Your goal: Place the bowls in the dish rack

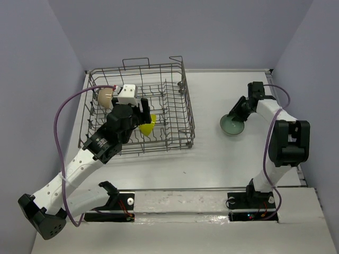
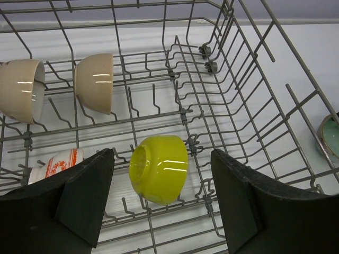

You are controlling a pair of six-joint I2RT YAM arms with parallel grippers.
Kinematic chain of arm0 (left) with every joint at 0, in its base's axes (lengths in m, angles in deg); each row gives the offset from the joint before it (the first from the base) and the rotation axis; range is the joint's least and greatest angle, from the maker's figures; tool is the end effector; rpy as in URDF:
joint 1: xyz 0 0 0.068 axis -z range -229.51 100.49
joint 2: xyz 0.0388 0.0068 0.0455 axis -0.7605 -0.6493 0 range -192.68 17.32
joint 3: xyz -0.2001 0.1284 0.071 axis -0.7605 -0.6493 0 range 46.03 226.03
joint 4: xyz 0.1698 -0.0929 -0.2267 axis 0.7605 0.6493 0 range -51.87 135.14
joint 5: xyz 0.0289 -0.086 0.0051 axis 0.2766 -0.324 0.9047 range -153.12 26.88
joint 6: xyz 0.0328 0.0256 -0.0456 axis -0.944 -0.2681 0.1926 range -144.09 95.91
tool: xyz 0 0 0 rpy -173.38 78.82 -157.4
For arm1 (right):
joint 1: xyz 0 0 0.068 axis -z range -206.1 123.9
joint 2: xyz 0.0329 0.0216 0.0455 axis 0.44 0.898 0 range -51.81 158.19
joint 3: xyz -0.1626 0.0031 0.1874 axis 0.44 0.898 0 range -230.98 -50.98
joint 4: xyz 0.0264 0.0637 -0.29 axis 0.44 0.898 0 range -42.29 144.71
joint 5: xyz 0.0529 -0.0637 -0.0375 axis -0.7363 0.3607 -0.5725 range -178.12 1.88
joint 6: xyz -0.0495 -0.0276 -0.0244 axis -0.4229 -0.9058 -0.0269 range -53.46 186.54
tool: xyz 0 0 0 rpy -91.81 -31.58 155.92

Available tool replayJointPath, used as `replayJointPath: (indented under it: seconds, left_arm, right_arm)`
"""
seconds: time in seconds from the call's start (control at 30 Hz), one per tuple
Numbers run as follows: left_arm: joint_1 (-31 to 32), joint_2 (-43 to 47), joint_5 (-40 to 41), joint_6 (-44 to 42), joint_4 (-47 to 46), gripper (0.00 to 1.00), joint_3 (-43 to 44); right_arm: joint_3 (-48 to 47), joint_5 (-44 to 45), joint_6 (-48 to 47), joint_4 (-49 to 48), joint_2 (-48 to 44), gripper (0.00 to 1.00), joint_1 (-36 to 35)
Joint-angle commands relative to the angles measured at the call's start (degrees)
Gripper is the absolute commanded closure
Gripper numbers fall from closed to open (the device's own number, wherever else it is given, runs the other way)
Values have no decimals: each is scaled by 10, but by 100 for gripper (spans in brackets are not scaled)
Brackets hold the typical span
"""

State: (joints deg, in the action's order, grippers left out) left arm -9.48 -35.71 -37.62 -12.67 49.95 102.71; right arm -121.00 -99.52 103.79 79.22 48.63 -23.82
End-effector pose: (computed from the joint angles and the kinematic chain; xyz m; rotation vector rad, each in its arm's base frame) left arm 0.2204 -0.1588 0.3654 0.0956 1.7050 -0.2888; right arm 0.3947 -0.0065 0.1504 0.8488 2.5606 0.4593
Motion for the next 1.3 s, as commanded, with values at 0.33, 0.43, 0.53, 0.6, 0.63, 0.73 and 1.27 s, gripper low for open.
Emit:
replayJointPath:
  seconds: [0.33,0.43,0.53,0.6,0.63,0.73,1.27]
  left_arm:
    - [-1,-1,9,5,-21,18,-5]
    - [-2,0,7,6,-22,18,-6]
    - [-1,2,6,6,-23,18,-8]
    - [-1,4,7,6,-23,18,-10]
    - [-1,5,6,6,-23,18,-11]
    - [-1,4,2,8,-24,18,-10]
    - [-1,7,1,9,-26,18,-13]
  right_arm:
    - [-27,156,-42,101,-211,52,1]
    - [8,174,-49,108,-245,51,1]
    - [46,190,-48,106,-257,51,1]
    - [64,208,-50,102,-267,50,1]
    - [74,225,-52,99,-270,50,1]
    - [85,261,-54,98,-269,48,1]
    - [144,221,-39,21,-202,47,1]
